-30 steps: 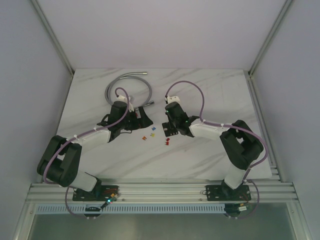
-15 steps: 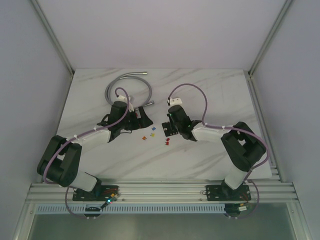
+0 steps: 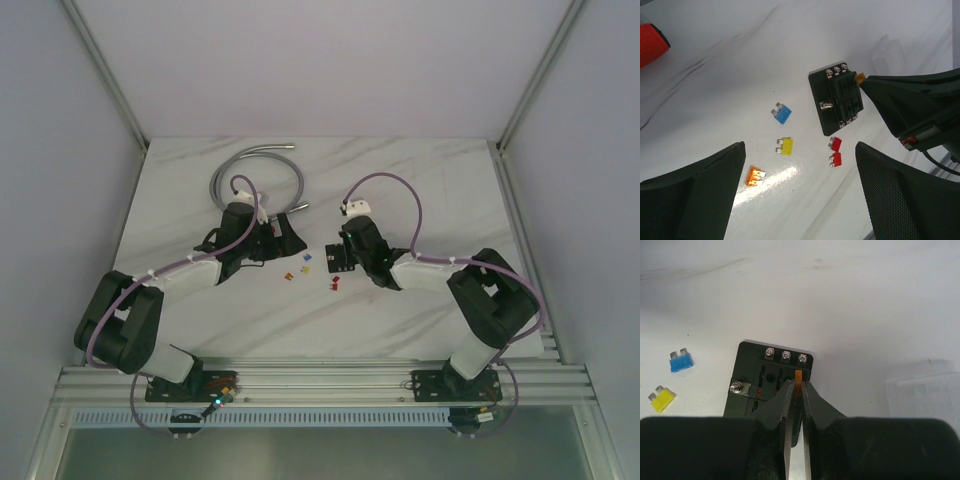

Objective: Snap on the fuse box
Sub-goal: Install the fuse at the fuse box base.

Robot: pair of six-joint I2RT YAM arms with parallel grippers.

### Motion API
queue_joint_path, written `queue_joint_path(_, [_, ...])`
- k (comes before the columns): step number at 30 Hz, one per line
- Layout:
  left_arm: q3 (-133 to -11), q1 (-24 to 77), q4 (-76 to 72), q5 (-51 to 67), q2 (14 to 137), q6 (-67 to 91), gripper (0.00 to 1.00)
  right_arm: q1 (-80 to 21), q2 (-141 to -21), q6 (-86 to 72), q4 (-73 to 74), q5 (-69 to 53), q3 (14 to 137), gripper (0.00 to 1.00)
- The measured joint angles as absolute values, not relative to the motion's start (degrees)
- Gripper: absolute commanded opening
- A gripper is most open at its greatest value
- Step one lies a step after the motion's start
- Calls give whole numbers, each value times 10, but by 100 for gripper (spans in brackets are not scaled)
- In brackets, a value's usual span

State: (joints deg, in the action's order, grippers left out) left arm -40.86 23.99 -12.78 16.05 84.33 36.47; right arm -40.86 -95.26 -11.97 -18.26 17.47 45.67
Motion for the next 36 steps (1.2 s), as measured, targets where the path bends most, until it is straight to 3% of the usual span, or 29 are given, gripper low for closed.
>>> queue_joint_path(13, [-409,240,-128,165,843,371,100,-409,-948,-123,-179,166,448,31])
queue_joint_path(28, [-409,240,-128,167,843,373,100,-409,-943,-137,-116,166,481,36])
queue_joint_path(36, [-410,240,-128,169,843,373,100,-402,-944,-159,-20,166,566,33])
